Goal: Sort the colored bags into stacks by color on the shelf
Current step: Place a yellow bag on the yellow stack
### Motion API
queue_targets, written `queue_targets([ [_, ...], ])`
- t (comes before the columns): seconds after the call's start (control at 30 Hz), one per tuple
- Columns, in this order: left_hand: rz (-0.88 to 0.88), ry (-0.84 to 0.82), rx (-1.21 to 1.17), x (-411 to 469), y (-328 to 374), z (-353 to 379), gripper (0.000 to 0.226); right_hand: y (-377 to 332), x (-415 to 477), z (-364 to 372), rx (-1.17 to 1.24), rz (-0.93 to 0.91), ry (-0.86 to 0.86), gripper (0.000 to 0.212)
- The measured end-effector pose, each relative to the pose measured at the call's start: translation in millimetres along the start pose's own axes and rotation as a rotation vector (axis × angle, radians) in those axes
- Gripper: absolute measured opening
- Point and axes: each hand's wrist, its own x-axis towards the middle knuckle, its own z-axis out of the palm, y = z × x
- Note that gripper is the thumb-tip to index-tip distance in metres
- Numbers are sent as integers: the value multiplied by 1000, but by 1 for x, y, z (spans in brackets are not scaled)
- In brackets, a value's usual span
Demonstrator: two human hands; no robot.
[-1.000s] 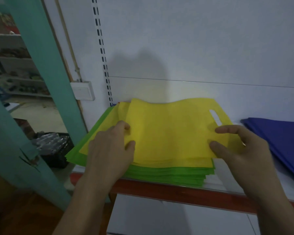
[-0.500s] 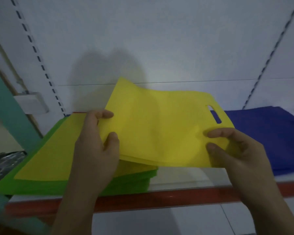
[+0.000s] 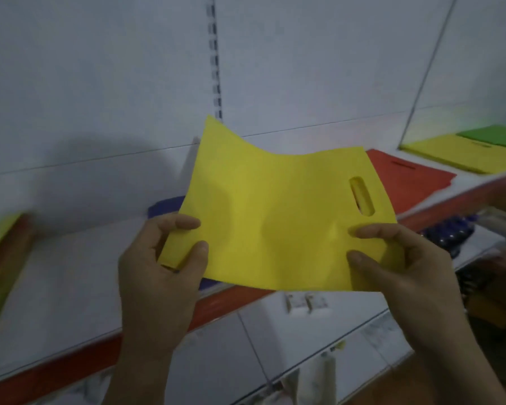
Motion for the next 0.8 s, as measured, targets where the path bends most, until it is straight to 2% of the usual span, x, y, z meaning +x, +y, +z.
queue_targets([
  [0.27, -103, -184, -261, -41, 57, 184, 29, 46, 11, -182, -196, -23, 304, 25],
  [0.4, -61, -247, -316, -58, 86, 274, 24, 64, 4, -263, -240, 42, 482, 20],
  [0.6, 50, -387, -444, -79, 122, 393, 46, 93, 2, -351, -215, 171, 714, 21],
  [0.8, 74, -573, -412, -85, 141, 512, 50, 127, 42, -427, -217, 173, 825, 24],
])
